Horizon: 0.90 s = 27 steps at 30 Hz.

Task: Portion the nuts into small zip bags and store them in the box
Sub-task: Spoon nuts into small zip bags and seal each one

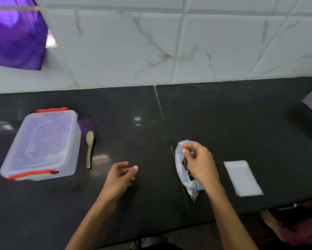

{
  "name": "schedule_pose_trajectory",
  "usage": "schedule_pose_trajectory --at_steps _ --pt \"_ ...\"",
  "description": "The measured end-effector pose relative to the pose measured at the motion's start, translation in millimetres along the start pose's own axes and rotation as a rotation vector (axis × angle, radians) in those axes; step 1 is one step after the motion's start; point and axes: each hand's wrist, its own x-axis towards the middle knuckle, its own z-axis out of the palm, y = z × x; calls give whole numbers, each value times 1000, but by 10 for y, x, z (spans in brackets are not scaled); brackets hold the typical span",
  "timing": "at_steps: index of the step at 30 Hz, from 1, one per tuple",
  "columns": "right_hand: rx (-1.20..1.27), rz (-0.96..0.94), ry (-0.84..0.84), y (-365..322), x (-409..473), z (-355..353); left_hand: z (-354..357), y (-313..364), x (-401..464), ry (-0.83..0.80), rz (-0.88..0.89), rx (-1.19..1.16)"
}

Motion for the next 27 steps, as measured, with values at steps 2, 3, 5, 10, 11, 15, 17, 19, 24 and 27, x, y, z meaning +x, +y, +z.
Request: schedule_pose_trajectory --at_steps 2,3,5,10,11,15,17,19,24,27 --pt "22 -81 -103 -208 50 298 -219 -21 -52 95 34 -22" --pt "8 -117 -170 -307 80 470 -315 -37 -84 140 56 -18" --pt "-14 -151 -296 -492 135 839 -481 -70 -144 225 99 24" --pt "-62 -120 -495 -831 139 1702 -705 -93 -287 338 144 89" --pt "-81 -114 -506 -876 129 1837 -730 -88 -306 352 151 103" --pt "-184 -65 -508 -953 75 2255 -800 -76 -338 388 119 136" --pt "-245 -78 -462 -977 53 2340 -828 -78 -340 394 118 149" --pt "-290 -94 -453 -981 53 2369 -843 -71 -342 393 115 151" --pt "-297 -12 -570 -893 85 2147 -833 -30 -323 372 121 150" --pt "-200 41 -649 -812 55 1718 -780 8 -294 337 137 151"
